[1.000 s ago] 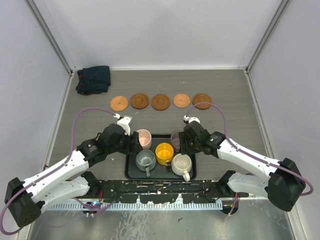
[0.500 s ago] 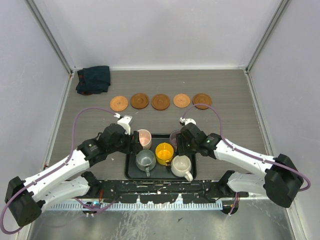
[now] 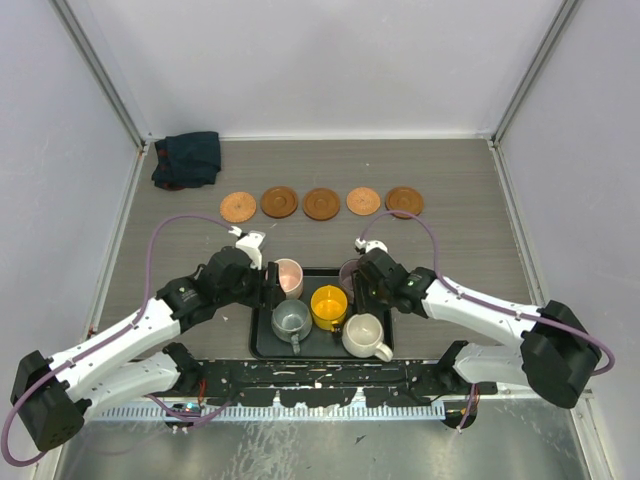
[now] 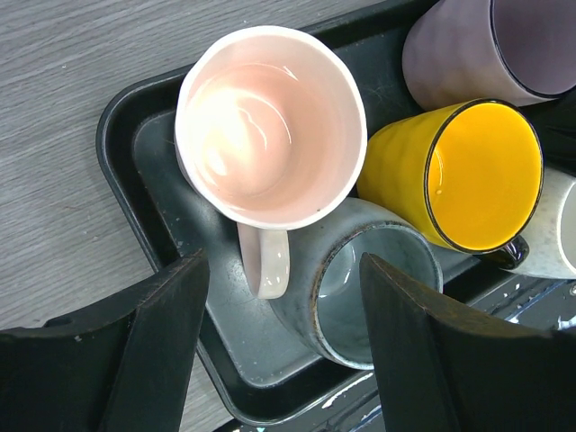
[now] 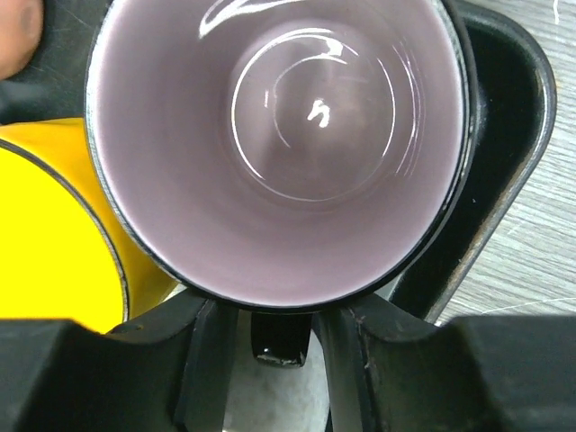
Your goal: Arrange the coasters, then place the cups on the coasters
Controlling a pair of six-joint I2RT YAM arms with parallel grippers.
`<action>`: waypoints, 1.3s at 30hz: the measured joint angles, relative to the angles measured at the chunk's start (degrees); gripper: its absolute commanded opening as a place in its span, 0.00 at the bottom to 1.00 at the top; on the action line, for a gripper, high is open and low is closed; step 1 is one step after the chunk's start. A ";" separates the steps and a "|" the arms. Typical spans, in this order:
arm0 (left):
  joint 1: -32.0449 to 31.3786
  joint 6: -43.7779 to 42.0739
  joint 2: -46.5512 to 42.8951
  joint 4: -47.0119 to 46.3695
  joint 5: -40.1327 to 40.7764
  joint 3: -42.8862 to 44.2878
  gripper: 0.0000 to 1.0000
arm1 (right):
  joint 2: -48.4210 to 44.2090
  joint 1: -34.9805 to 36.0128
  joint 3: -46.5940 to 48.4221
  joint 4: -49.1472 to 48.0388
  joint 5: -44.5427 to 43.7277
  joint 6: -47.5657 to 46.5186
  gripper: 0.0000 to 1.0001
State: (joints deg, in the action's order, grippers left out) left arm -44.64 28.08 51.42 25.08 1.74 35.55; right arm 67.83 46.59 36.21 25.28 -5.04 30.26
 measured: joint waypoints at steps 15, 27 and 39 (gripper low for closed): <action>0.00 0.00 0.59 -0.02 0.00 0.00 0.69 | 2.93 -0.63 -0.83 0.17 -3.91 -0.09 0.11; 0.00 0.02 0.74 0.00 0.02 0.00 0.69 | 1.81 -0.24 -1.38 -0.13 -4.20 -0.35 0.01; 0.00 0.00 0.09 0.00 1.38 0.00 0.69 | -4.94 -0.57 -4.09 -0.37 -8.24 -4.13 0.01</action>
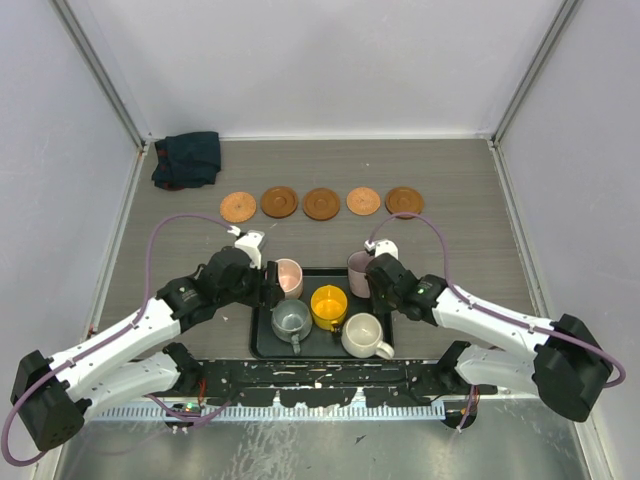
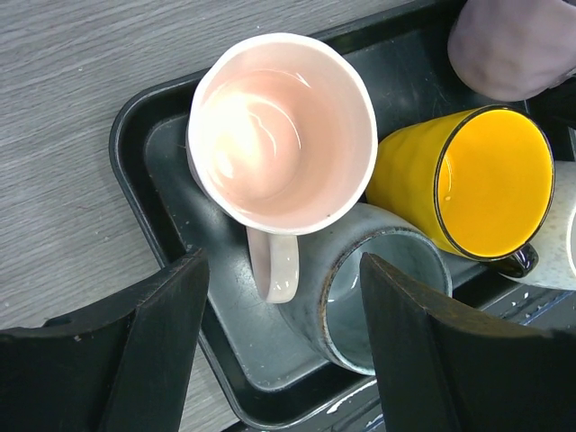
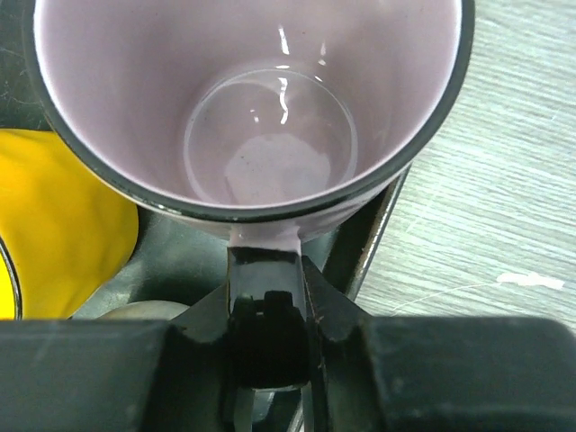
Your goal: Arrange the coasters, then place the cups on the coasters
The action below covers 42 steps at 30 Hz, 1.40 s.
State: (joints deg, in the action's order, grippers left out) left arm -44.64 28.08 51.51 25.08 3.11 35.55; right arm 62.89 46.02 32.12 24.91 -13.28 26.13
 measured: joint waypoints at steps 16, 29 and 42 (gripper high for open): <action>0.00 -0.28 0.00 -0.04 1.03 0.00 0.69 | -3.39 0.00 0.07 -3.13 -7.39 -5.75 0.01; 0.00 -0.46 0.00 -1.27 2.08 0.00 0.70 | -3.48 -2.86 0.57 -14.03 -14.12 -12.87 0.01; 0.00 -0.44 -0.28 -1.25 2.97 0.00 0.70 | -7.52 -3.02 -5.05 -12.63 -1.36 -10.51 0.01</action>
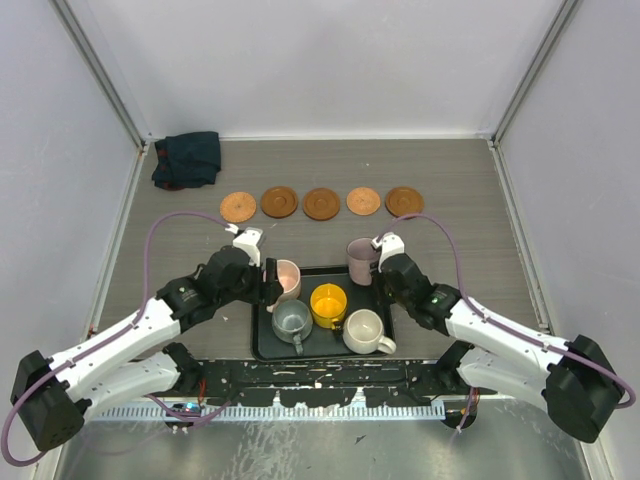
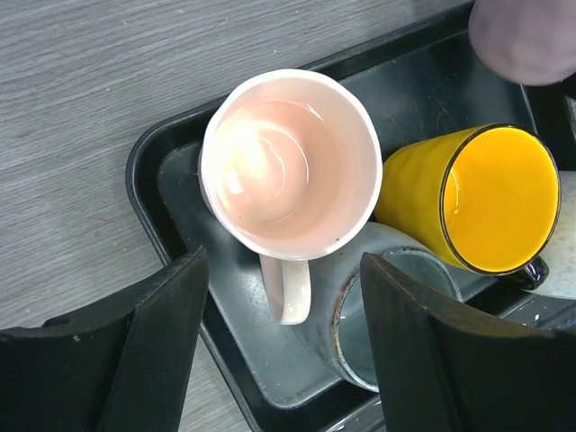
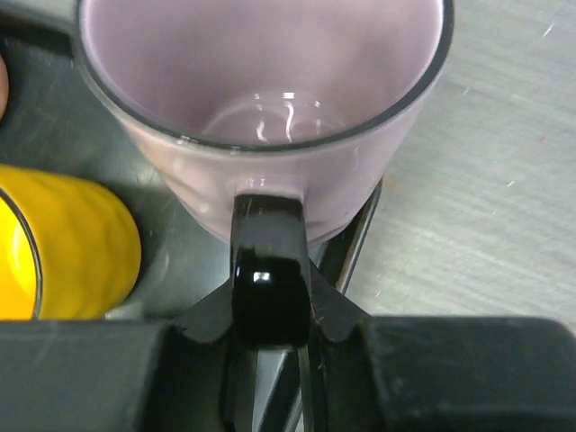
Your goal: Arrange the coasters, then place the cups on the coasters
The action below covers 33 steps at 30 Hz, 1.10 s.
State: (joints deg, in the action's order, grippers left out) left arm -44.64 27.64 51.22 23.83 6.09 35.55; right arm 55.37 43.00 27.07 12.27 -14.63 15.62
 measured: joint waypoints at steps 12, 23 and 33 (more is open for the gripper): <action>0.00 0.02 0.70 0.04 -0.02 0.28 0.70 | 1.84 0.00 -2.60 0.50 7.13 6.19 0.08; 0.00 0.02 -0.17 0.13 -0.02 0.46 0.70 | 2.36 0.70 -2.51 2.78 7.65 11.10 0.54; 0.00 0.07 -0.15 0.11 -0.04 0.66 0.70 | 2.14 1.99 -1.38 7.30 7.78 12.15 0.55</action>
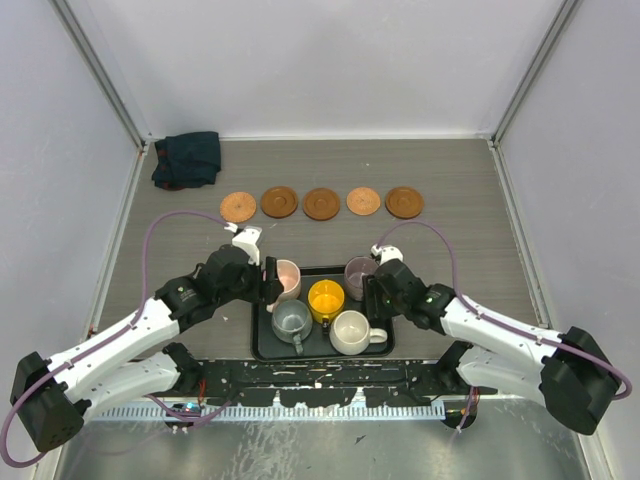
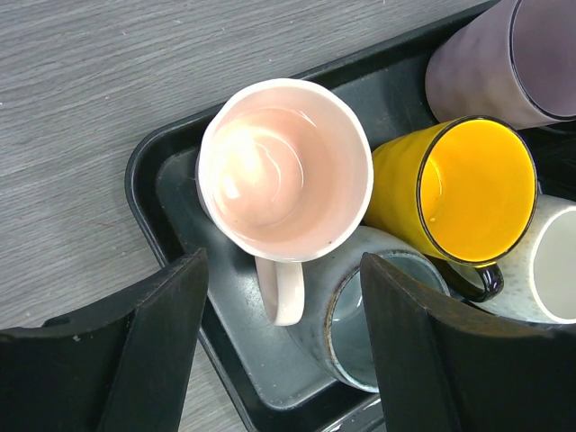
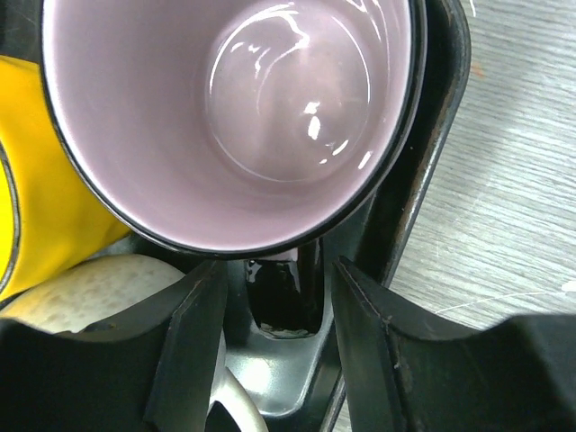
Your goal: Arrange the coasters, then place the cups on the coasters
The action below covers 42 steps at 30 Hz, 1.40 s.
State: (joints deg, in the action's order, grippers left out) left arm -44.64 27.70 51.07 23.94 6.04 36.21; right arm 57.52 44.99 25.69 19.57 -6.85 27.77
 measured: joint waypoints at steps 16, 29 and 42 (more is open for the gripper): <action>0.00 0.00 -0.09 -0.02 0.00 0.02 0.70 | 5.68 0.46 4.24 0.26 -2.08 -0.24 0.45; 0.00 0.15 -0.09 -0.13 0.07 0.00 0.70 | 8.15 0.98 6.69 1.79 -2.47 -1.38 0.02; 0.00 0.20 -0.26 -0.11 0.24 0.00 0.70 | 8.15 1.01 7.43 3.37 -3.13 -4.74 0.01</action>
State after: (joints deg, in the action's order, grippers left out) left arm -44.64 27.90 50.81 23.83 6.28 36.21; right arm 65.67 46.00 33.12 22.94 -9.98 23.03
